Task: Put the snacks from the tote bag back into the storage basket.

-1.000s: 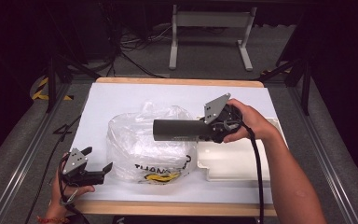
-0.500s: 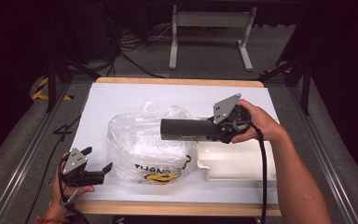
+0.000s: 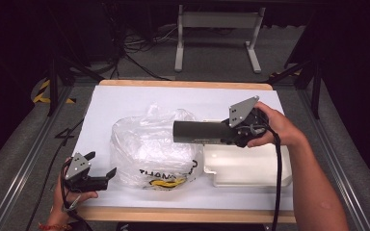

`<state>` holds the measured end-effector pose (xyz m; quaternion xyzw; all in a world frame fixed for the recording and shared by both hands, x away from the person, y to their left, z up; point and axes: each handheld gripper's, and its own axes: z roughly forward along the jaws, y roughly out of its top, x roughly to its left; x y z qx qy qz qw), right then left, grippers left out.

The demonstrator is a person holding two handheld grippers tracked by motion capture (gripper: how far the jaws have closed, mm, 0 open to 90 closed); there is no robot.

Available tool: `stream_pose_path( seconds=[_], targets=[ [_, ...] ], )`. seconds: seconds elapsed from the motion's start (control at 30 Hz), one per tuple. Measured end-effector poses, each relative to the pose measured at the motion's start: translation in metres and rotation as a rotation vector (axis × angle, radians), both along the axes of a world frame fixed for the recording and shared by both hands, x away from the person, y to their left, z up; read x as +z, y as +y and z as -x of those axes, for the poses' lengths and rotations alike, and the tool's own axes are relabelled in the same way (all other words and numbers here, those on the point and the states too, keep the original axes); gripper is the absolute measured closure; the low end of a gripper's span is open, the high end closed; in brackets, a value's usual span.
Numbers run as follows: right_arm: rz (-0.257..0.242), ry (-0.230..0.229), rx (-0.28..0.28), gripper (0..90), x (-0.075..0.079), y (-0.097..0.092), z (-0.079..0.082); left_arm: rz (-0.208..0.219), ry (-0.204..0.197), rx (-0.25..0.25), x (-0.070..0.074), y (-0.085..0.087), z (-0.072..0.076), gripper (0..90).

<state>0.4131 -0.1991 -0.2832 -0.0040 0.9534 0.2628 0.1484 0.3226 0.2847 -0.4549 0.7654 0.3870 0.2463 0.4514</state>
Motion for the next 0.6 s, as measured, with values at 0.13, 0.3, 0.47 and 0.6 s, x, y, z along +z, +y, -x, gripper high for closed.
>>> stream_pose_path(
  seconds=[0.13, 0.3, 0.47, 0.6],
  targets=[
    [-0.009, 0.000, -0.002, 42.6, 0.002, -0.007, 0.001, 0.000, 0.001, -0.002, 0.000, 0.000, 0.000, 4.5],
    [-0.009, 0.003, -0.015, 42.6, 0.002, -0.014, 0.002, -0.001, 0.002, -0.003, 0.000, 0.000, 0.000, 4.5],
    [-0.008, 0.011, -0.031, 42.6, 0.001, -0.028, 0.002, -0.002, 0.003, -0.003, 0.000, 0.000, 0.000, 4.6],
    [-0.010, 0.013, -0.042, 42.6, 0.000, -0.037, 0.003, -0.004, 0.005, -0.003, 0.000, 0.000, 0.000, 4.5]
  ],
)
